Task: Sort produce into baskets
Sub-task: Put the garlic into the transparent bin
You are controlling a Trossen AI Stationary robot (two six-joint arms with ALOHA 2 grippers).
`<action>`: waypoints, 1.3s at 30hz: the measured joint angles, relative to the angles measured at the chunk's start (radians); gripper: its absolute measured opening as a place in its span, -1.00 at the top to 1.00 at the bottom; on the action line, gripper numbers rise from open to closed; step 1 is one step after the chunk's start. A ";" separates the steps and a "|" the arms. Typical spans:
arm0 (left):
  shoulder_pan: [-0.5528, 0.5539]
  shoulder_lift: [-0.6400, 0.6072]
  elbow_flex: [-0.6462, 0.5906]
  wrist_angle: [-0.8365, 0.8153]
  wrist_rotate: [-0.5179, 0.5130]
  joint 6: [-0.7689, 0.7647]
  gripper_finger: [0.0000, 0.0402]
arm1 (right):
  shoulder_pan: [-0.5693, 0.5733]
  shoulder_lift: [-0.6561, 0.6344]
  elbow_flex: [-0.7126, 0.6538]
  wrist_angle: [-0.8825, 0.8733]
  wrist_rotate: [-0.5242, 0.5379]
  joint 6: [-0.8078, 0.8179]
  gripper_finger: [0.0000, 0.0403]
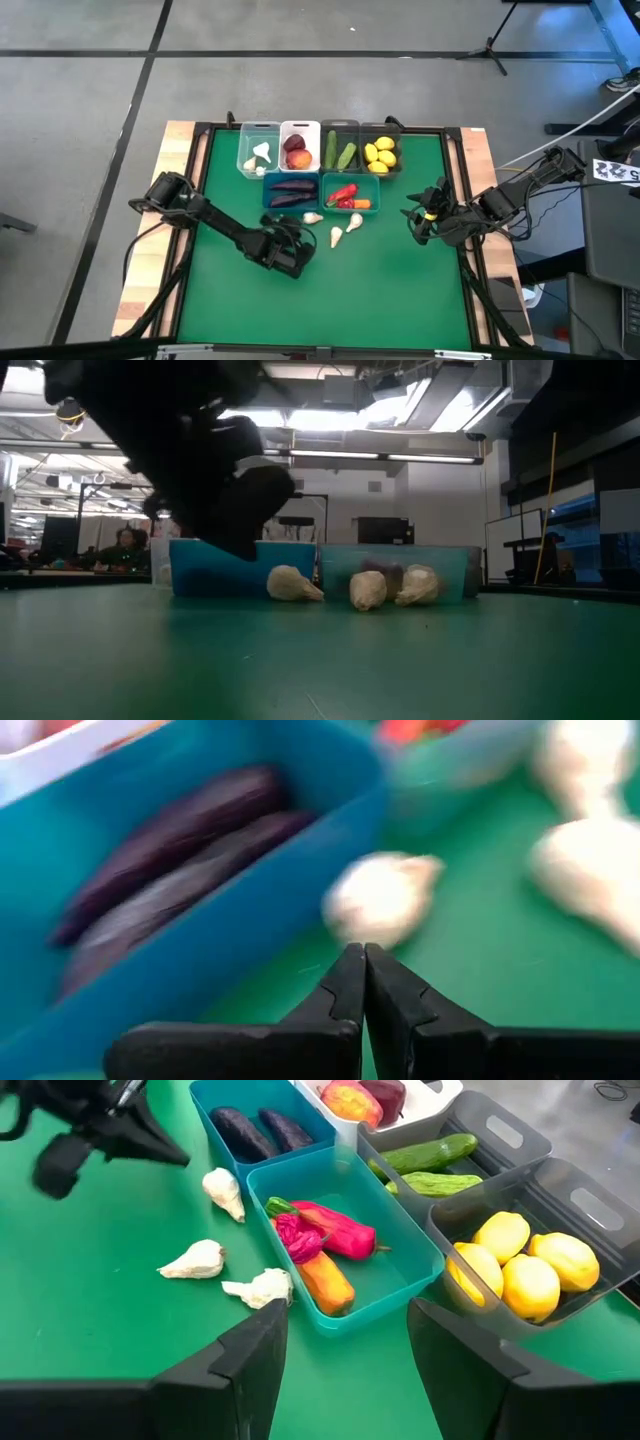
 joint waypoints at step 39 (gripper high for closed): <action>0.036 -0.002 -0.122 0.792 0.337 0.579 1.00 | 0.000 0.000 0.000 0.000 0.019 -0.026 -0.04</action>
